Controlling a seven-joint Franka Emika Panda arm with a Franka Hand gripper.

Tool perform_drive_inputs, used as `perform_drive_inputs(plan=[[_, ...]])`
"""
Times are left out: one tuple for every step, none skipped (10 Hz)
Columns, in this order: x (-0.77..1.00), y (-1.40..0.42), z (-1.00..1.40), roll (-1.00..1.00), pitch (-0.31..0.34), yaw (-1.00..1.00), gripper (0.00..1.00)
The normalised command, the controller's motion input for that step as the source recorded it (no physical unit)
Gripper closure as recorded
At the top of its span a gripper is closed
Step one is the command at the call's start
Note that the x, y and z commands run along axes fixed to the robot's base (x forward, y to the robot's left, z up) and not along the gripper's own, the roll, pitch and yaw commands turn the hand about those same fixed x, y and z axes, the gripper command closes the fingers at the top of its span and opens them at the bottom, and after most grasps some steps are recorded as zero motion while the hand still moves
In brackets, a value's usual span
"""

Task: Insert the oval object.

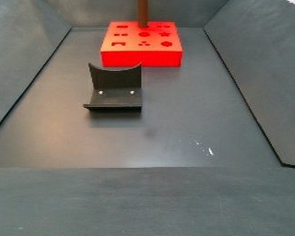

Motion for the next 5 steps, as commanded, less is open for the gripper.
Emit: perform_drive_inputs(plan=[[0.0, 0.0, -0.01, 0.0, 0.0, -0.22, 1.0], [-0.12, 0.04, -0.03, 0.0, 0.0, -0.13, 1.0], [-0.29, 0.09, -0.01, -0.02, -0.027, -0.07, 1.0], [-0.3, 0.11, 0.0, -0.12, -0.091, 0.0, 1.0], [-0.31, 0.07, 0.0, -0.15, -0.15, 0.0, 1.0]])
